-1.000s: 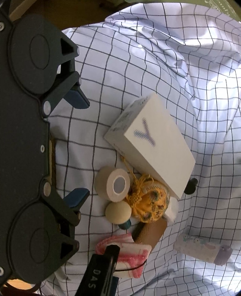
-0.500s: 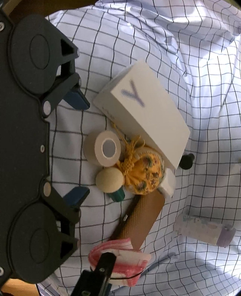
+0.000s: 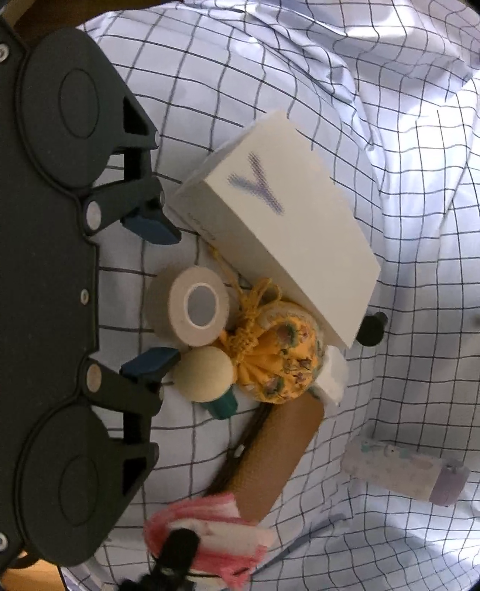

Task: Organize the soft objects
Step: 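Grasp the beige tape roll with left tool while right tool lifts the cloth, then carry the beige tape roll and pink-white cloth back over the woven basket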

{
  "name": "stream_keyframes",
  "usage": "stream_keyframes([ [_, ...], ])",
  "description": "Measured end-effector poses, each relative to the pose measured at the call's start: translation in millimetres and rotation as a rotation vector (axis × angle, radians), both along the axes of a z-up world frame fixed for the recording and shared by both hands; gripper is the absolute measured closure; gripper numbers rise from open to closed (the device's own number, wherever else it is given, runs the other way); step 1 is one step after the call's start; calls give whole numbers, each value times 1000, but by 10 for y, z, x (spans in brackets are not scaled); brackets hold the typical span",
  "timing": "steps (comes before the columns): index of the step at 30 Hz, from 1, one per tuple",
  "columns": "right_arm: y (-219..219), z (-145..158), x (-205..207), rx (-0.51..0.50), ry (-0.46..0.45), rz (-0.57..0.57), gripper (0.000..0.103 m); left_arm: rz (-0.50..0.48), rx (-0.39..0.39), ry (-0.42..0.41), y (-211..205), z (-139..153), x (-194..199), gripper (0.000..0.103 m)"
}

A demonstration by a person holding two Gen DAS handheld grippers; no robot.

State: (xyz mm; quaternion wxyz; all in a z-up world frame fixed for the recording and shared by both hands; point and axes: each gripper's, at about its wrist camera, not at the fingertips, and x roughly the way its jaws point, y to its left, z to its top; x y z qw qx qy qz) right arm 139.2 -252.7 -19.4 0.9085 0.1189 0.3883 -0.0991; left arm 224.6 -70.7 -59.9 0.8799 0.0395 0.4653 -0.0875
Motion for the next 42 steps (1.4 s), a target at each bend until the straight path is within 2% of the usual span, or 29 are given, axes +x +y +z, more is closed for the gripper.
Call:
stream_keyframes([
  [5, 8, -19, 15, 7, 12, -1, 35, -12, 8, 3, -40, -49, 74, 46],
  [7, 9, -24, 17, 8, 14, 0, 35, -17, -4, 11, -24, -63, 85, 56],
  [15, 36, -26, 26, 6, 28, 6, 35, -39, -25, 1, 21, -44, 15, 56],
  [22, 79, 86, -88, 1, 11, 12, 35, -39, -40, -20, 106, 115, -159, 56],
  [23, 90, 112, -124, 1, 5, 15, 37, -37, -40, -21, 125, 140, -198, 56],
  [24, 104, 141, -156, 0, 2, 20, 51, -35, -39, -21, 146, 164, -245, 56],
  [25, 121, 166, -187, 7, 3, 27, 59, -35, -39, -20, 160, 181, -281, 56],
  [27, 149, 216, -269, 28, -6, 32, 59, -33, -34, -20, 193, 217, -383, 56],
  [30, 202, 185, -326, -3, -9, 29, 58, -29, -28, -20, 242, 224, -548, 56],
  [33, 203, 19, -252, -43, 18, 20, 74, -19, -45, -1, 297, 201, -633, 56],
  [36, 191, -139, -140, -67, 22, 27, 69, -10, -52, -9, 324, 214, -662, 56],
  [42, 201, -180, -75, -63, 44, 45, 65, -16, -68, -4, 335, 206, -653, 56],
])
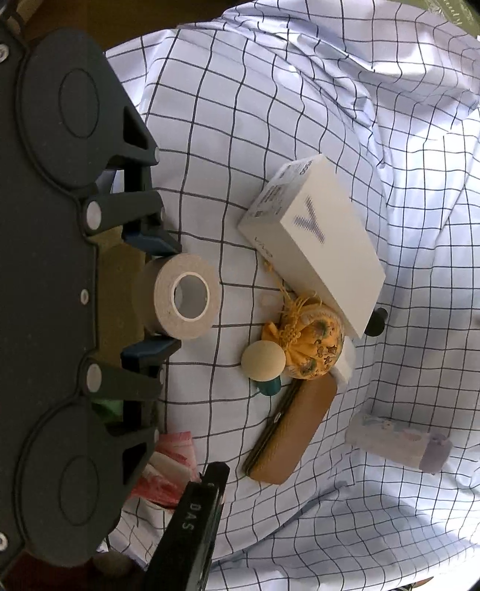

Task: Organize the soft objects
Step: 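Carry the beige tape roll and pink-white cloth back over the woven basket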

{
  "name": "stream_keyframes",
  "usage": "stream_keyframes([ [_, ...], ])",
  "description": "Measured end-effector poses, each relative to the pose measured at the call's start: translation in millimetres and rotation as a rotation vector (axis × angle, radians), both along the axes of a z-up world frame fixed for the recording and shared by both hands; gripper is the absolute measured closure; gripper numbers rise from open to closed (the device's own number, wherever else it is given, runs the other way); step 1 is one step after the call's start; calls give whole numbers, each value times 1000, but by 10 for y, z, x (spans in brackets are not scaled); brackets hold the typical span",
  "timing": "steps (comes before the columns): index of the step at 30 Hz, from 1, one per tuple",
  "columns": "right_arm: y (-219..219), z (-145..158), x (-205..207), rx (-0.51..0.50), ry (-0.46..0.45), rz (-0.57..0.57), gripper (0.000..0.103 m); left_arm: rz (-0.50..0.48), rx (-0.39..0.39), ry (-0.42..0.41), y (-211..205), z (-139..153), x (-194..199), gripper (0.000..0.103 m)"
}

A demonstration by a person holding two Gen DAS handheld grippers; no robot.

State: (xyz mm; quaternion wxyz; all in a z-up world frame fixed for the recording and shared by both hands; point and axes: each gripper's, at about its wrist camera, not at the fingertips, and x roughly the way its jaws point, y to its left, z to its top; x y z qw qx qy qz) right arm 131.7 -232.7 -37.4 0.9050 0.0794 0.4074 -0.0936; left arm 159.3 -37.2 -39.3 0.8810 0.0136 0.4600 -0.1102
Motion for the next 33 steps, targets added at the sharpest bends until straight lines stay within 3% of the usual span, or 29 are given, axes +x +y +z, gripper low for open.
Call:
stream_keyframes([
  [1, -5, -23, -15, 8, 13, 3, 53, -2, 0, 2, -3, -5, 2, 56],
  [3, 6, -72, -58, 30, 38, 18, 42, -5, 0, 8, -8, -20, 16, 56],
  [8, 104, -126, -200, 2, 53, 62, 36, -11, 4, 26, -1, -73, 10, 56],
  [14, 161, -104, -247, -23, 42, 113, 51, 0, 3, 43, 24, -115, 21, 56],
  [15, 148, -92, -251, -14, 39, 113, 60, -1, 3, 42, 24, -114, 20, 56],
  [23, -99, 128, -58, 67, -4, 62, 66, -23, -5, 28, -29, -64, 42, 56],
  [27, -154, 333, 218, 56, -57, 69, 67, -37, -6, 21, -60, -40, 55, 56],
  [31, -147, 292, 671, 45, -13, 82, 65, -41, -6, 21, -95, -40, 96, 56],
  [33, -140, 220, 883, 34, -6, 79, 74, -42, -6, 21, -108, -41, 114, 56],
])
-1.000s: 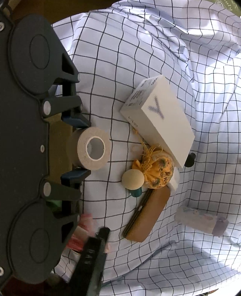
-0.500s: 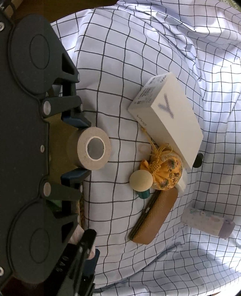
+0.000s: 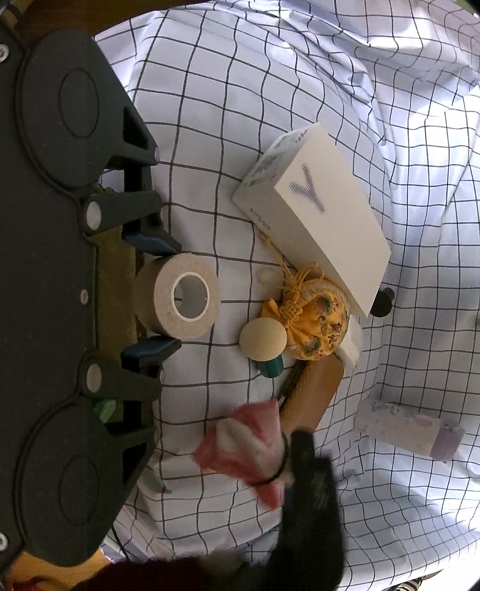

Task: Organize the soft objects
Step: 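Carry the beige tape roll and pink-white cloth back over the woven basket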

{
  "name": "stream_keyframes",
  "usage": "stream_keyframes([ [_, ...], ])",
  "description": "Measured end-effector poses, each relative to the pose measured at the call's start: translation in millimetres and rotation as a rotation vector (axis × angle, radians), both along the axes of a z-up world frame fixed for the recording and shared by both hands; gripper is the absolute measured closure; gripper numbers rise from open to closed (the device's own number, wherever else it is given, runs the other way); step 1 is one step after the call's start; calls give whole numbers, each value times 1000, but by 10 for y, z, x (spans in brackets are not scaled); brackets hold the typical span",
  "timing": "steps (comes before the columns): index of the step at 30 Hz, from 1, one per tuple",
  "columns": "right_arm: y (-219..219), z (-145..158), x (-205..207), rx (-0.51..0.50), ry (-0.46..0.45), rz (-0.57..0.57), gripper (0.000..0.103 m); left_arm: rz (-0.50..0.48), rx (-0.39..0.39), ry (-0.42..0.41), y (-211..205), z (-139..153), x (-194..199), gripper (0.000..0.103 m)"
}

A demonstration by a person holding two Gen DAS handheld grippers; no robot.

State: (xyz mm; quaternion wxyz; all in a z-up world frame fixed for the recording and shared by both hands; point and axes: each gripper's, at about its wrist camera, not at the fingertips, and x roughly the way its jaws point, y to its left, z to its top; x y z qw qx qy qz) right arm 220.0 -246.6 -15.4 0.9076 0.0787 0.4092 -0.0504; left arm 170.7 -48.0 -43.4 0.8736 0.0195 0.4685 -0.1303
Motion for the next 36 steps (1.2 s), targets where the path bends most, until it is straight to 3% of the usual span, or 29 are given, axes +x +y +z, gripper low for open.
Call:
stream_keyframes([
  [2, 6, -21, 145, -10, -22, -10, 72, -1, 1, -1, -7, 1, 11, 56],
  [4, -2, -32, 254, -20, -43, -33, 51, 1, 1, 0, -7, -4, 29, 56],
  [8, -132, 7, 258, 7, -100, -72, 49, 7, 0, 6, 2, -27, 78, 56],
  [10, -204, 69, 123, 52, -140, -77, 36, 9, 0, 10, 7, -44, 103, 56],
  [13, -158, 115, -109, 48, -163, -25, 19, 9, -1, 21, 5, -75, 135, 56],
  [18, 89, 31, -357, -19, -155, 112, 3, 12, -5, 27, 10, -103, 152, 56],
  [22, 318, -113, -366, -184, -150, 179, 2, 9, 1, 27, 9, -114, 165, 56],
  [24, 354, -186, -316, -219, -140, 181, 3, 9, 1, 27, 8, -108, 162, 56],
  [26, 345, -246, -282, -230, -125, 178, 9, 12, 1, 26, 20, -100, 154, 56],
  [28, 367, -295, -255, -226, -105, 188, 25, 14, 2, 27, 32, -94, 141, 56],
  [36, 328, -89, -517, -144, -131, 151, 29, 26, -8, 8, 116, 23, 21, 56],
])
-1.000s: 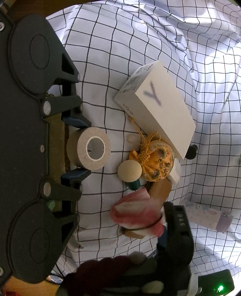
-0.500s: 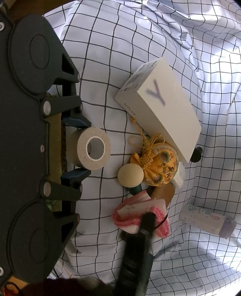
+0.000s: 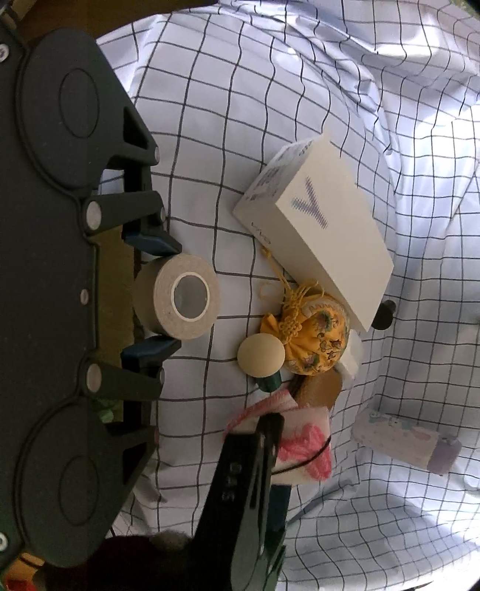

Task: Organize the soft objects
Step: 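Carry the beige tape roll and pink-white cloth back over the woven basket, then open the left tool to drop the beige tape roll into the basket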

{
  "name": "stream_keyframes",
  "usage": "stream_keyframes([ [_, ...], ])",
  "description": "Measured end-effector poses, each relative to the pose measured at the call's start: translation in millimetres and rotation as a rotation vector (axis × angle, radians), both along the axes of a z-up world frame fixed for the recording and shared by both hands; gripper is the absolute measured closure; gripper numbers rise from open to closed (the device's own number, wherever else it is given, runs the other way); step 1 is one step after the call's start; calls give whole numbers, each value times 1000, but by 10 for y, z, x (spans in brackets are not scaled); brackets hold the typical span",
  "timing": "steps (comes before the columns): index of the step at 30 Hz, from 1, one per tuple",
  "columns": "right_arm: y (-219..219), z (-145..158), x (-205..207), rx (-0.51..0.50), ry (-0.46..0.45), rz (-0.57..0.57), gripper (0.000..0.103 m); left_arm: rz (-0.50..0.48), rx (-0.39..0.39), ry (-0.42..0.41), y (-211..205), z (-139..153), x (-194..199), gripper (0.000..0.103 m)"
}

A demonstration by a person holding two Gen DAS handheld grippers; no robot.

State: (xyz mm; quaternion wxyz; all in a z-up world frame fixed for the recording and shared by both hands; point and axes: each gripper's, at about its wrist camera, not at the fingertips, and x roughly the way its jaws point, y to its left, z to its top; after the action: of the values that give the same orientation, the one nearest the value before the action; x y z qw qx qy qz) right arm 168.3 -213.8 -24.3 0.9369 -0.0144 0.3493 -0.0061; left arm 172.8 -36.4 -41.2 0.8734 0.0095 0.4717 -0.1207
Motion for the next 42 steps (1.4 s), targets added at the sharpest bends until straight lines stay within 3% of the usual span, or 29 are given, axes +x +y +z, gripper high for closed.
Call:
stream_keyframes([
  [9, -77, 492, -872, 192, -89, -88, 29, 0, -8, -46, 87, 236, -403, 56],
  [21, 68, 647, -1966, 261, -131, -161, 28, -24, -5, -48, 85, 329, -1053, 56],
  [31, 213, 660, -2427, 290, -125, -190, 28, -14, 9, -84, 85, 335, -1450, 56],
  [42, 330, 564, -2466, 259, -69, -206, 28, 11, 6, -56, 163, 222, -1465, 56],
])
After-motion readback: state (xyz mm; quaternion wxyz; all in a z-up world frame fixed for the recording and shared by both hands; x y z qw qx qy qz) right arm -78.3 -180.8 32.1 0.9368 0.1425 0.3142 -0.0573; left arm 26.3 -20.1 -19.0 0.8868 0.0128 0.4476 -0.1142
